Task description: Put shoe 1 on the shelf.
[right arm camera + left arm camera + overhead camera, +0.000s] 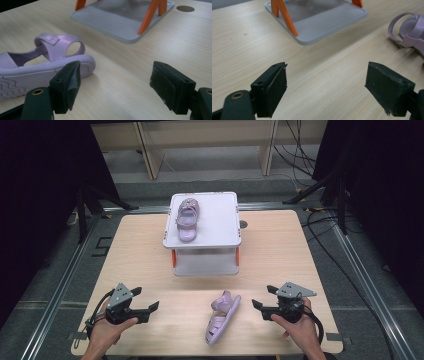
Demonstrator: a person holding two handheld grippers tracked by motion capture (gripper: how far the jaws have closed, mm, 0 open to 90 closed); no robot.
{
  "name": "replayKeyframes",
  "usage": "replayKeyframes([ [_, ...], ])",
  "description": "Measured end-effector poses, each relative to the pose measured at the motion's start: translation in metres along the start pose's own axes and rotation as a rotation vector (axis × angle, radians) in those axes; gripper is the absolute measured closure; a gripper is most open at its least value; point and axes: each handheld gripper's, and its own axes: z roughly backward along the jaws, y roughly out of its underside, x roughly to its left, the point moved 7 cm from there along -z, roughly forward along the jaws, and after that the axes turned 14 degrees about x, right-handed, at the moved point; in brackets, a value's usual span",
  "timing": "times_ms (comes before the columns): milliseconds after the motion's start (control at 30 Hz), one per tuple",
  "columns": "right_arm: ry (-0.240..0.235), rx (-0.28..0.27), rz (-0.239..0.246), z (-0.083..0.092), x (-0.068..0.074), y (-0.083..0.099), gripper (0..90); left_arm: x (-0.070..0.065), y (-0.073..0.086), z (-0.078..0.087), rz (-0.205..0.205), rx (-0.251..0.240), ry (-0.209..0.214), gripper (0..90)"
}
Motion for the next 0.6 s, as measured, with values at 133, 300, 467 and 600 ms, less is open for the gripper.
replayKeyframes([
  [133,-0.008,0.003,0.011,-0.001,0.006,-0.003,24.6,-0.001,0.009,-0.003,0.007,0.008,-0.013,16.5],
  [300,-0.026,-0.02,0.042,-0.004,0.012,-0.01,25.0,-0.004,0.018,-0.006,-0.02,0.035,-0.022,16.6],
  [467,-0.042,-0.007,0.063,-0.011,0.016,-0.014,26.6,-0.009,0.021,-0.005,0.005,0.023,-0.014,16.6],
  [600,-0.08,0.001,0.064,-0.017,0.022,-0.017,28.9,-0.006,0.023,-0.008,0.006,0.038,-0.025,16.7],
])
